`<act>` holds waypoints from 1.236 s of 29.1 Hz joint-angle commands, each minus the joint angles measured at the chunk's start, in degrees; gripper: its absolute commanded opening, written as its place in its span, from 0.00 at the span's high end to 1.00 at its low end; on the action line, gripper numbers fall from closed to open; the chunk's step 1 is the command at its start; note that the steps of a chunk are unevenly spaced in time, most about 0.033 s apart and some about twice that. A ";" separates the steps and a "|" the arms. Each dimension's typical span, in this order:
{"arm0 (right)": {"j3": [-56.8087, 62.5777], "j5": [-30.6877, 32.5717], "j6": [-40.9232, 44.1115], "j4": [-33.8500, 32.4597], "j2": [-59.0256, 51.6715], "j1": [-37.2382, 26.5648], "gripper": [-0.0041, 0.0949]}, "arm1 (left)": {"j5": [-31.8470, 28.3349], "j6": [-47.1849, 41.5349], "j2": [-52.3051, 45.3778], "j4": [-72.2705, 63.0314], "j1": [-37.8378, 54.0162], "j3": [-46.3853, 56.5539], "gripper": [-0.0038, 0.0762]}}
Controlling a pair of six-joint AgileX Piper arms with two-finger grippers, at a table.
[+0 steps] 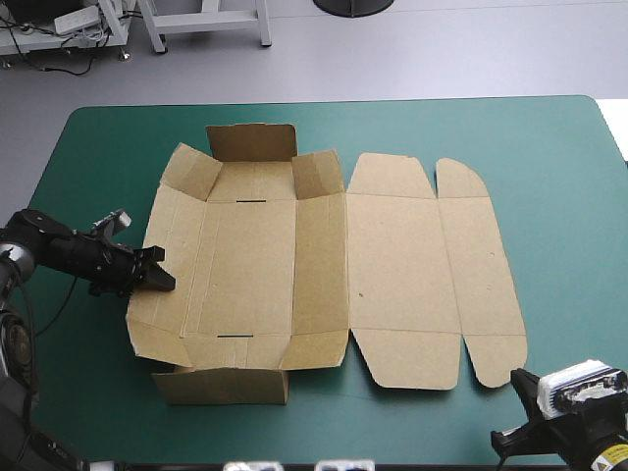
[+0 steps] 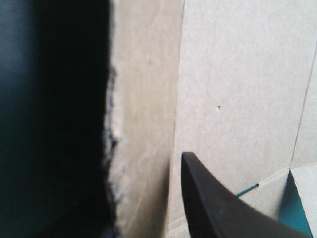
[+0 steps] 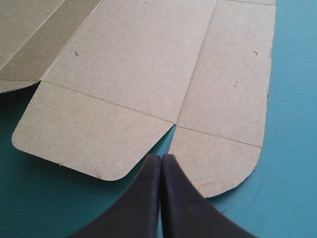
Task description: Fold the box
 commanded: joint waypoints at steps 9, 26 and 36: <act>-1.31 -3.47 -0.05 0.43 0.92 0.26 0.98 | 1.67 0.36 -2.55 2.02 -7.88 -0.74 0.96; -1.31 -3.37 -0.16 0.43 0.92 0.26 0.98 | -3.75 -3.41 -15.44 22.02 -22.64 -8.06 0.96; -1.31 -3.56 -0.16 0.91 0.92 0.26 0.98 | -2.11 -3.41 -18.12 25.84 -28.25 -17.15 0.96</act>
